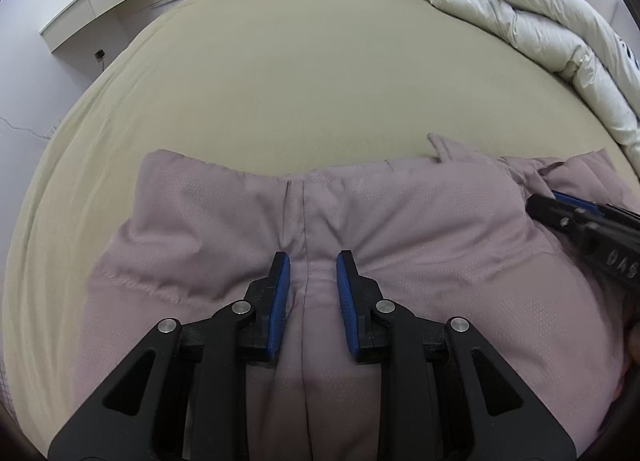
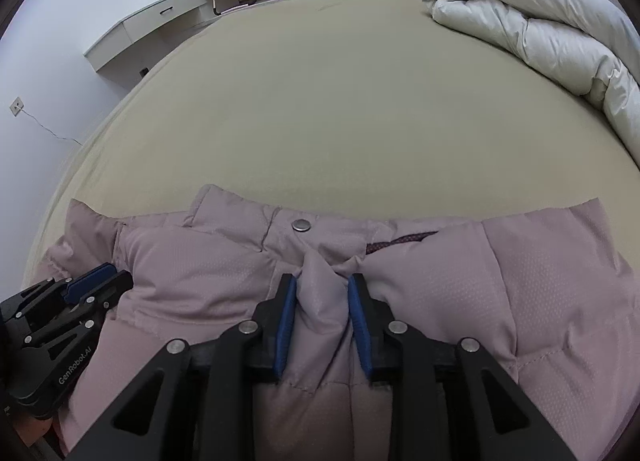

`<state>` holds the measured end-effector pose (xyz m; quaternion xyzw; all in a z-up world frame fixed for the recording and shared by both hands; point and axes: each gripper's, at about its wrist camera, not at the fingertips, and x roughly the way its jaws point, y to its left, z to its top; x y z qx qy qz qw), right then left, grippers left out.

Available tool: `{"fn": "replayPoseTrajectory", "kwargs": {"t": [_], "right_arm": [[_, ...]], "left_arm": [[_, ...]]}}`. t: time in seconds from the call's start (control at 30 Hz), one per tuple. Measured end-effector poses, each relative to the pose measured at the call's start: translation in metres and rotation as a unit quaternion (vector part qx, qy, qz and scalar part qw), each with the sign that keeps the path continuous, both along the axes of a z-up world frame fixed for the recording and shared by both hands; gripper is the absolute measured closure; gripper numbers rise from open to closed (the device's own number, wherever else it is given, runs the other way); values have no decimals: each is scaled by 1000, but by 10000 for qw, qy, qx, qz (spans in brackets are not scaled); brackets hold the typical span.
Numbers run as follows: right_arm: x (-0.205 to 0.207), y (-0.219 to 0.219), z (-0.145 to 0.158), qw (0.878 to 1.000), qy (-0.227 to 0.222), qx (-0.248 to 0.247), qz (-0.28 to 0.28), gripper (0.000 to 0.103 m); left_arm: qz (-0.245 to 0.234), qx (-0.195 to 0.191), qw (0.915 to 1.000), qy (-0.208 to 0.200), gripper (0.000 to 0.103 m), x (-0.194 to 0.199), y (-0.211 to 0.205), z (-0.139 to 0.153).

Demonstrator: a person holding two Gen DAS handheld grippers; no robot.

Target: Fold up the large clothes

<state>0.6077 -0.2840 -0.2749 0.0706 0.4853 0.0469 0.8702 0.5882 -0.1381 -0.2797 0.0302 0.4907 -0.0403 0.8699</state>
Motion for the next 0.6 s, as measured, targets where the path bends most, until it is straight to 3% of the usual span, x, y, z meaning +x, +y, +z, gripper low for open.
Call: {"fn": "replayPoseTrajectory", "kwargs": {"t": [0.1, 0.2, 0.3, 0.37, 0.47, 0.6], "right_arm": [[-46, -18, 40, 9978, -336, 562, -80, 69], [-99, -36, 67, 9977, -642, 218, -1, 67], [-115, -61, 45, 9989, -204, -362, -211, 67], [-112, -81, 25, 9990, -7, -216, -400, 67], [-98, -94, 9, 9977, 107, -19, -665, 68], [-71, -82, -5, 9969, 214, -452, -603, 68]], "left_arm": [[-146, 7, 9985, -525, 80, -46, 6, 31], [-157, 331, 9971, -666, 80, -65, 10, 30], [-51, 241, 9990, -381, 80, -57, 20, 7], [78, 47, 9997, -246, 80, -46, 24, 0], [19, 224, 9996, -155, 80, -25, 17, -15], [37, 256, 9996, -68, 87, 0, 11, -29]]}}
